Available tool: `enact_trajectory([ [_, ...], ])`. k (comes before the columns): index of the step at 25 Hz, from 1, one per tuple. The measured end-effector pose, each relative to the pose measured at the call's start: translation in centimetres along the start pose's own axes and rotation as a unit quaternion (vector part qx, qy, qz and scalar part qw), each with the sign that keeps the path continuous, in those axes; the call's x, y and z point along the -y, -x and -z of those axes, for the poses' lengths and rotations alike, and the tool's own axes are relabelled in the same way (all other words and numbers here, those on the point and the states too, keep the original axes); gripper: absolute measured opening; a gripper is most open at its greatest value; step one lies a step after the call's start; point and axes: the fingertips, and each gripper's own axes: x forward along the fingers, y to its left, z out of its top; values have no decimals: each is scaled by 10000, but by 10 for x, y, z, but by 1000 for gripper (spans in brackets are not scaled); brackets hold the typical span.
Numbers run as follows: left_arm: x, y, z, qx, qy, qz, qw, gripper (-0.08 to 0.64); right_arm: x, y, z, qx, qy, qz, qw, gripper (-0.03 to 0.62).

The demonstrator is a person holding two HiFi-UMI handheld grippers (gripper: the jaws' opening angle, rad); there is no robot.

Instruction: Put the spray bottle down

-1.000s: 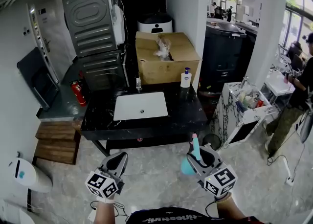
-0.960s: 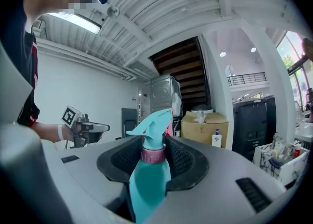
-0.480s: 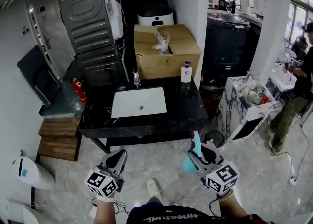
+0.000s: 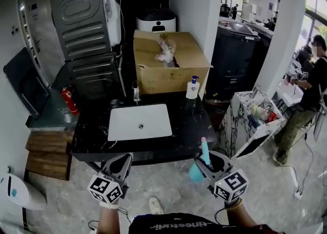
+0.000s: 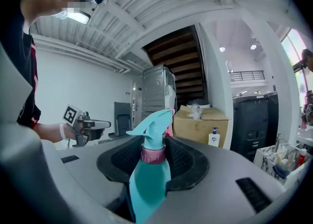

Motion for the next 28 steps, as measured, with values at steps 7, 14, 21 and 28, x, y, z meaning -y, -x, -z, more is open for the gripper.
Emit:
enact_trajectory([
  [7, -102, -47, -24, 173, -102, 122, 9997, 17, 7, -96, -32, 133, 67, 168, 9997, 178],
  [14, -148, -88, -13, 84, -9, 335, 9994, 17, 3, -162, -31, 24, 103, 140, 9998, 178],
  [21, -164, -131, 8, -113, 211, 450, 9987, 17, 37, -198, -24, -154, 18, 115, 9998, 178],
  [28, -182, -193, -3, -137, 167, 363, 9991, 17, 106, -239, -24, -35, -104, 59, 9999, 178],
])
